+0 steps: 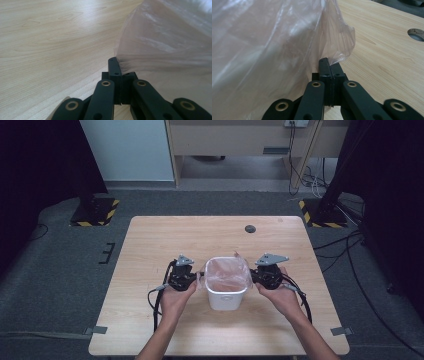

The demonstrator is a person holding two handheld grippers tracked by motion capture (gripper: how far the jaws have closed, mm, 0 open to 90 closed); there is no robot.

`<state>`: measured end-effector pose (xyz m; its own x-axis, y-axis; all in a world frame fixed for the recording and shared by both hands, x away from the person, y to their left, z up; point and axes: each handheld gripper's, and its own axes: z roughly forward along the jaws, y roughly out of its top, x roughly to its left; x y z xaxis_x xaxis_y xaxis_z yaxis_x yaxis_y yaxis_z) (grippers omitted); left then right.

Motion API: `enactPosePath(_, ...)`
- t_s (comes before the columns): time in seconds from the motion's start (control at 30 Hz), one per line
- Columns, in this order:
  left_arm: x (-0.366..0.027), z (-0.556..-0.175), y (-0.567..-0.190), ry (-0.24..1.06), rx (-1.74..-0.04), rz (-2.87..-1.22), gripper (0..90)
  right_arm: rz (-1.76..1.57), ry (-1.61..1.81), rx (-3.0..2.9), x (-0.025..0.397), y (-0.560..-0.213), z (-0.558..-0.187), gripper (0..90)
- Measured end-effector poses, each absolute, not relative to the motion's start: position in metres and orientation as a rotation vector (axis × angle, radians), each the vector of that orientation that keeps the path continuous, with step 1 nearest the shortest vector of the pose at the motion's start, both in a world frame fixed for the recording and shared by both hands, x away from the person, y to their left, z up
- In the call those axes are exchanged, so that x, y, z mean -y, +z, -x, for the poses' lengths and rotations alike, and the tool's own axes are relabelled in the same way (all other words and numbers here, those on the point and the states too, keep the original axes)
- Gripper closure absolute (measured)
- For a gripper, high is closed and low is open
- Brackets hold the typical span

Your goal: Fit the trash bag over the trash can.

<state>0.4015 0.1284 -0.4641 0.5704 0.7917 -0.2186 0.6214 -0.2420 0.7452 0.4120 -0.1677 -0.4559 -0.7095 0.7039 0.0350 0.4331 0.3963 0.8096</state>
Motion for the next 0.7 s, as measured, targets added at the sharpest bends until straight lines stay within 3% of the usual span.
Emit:
enactPosePath(0.27, -0.133, -0.394, -0.464, 0.286, -1.114, -1.978, 90.0, -1.024, 1.200, -2.341, 0.173, -0.460, -0.418, 90.0)
enactPosePath(0.57, -0.139, -0.380, -0.446, 0.390, -1.066, -1.906, 78.0, -1.049, 1.320, -2.225, 0.190, -0.442, -0.413, 58.1)
enactPosePath(0.7, -0.140, -0.376, -0.443, 0.425, -1.060, -1.897, 71.0, -1.061, 1.346, -2.197, 0.194, -0.439, -0.414, 55.2)
